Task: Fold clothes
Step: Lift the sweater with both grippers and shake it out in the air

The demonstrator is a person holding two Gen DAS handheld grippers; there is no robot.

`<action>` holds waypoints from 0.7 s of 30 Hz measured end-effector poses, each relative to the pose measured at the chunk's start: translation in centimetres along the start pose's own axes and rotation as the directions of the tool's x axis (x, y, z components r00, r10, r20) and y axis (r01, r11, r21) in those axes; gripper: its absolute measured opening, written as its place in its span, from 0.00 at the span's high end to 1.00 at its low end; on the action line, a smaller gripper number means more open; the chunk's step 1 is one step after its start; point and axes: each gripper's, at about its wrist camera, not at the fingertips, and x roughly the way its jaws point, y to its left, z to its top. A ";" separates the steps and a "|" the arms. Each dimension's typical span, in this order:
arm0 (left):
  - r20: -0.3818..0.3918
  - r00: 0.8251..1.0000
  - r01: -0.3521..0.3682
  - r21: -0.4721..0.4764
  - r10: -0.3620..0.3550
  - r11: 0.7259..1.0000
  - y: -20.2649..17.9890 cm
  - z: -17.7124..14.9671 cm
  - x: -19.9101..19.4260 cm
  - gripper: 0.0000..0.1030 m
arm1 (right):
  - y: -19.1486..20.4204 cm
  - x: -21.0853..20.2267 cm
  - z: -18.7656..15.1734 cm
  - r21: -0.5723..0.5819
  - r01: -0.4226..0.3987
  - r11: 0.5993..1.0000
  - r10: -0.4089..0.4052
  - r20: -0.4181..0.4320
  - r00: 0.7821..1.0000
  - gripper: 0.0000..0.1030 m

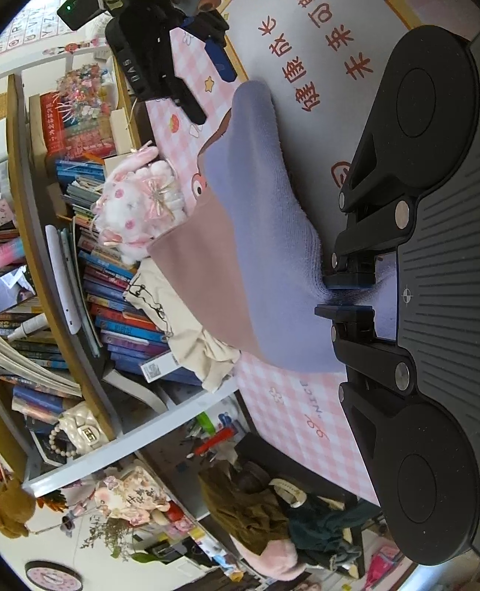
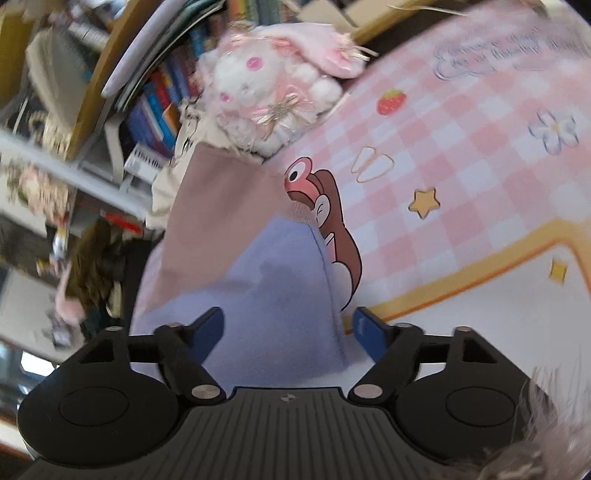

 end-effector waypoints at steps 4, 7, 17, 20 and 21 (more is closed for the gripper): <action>-0.019 1.000 -0.003 0.012 0.004 1.000 0.1 -0.3 0.3 0.94 | 0.1 2.1 0.0 -0.052 0.015 0.999 -0.020 -0.106 0.994 0.45; -0.044 0.999 -0.018 0.016 0.019 1.000 0.4 -0.8 0.7 0.94 | 0.4 3.0 -0.8 -0.104 0.021 0.994 -0.036 -0.144 0.989 0.58; 0.112 0.993 0.029 0.042 -0.034 0.999 2.2 3.1 -2.5 0.94 | 1.7 -4.5 4.2 -0.089 -0.334 0.938 0.341 0.066 0.938 0.93; 0.309 0.936 0.152 0.077 -0.168 0.985 2.6 6.8 -6.1 0.94 | 4.3 -9.7 7.7 -0.191 -0.414 0.890 0.451 0.235 0.861 0.93; 0.377 0.902 0.192 0.086 -0.210 0.978 2.8 7.9 -7.5 0.94 | 5.4 -11.4 8.9 -0.230 -0.442 0.867 0.494 0.285 0.822 0.93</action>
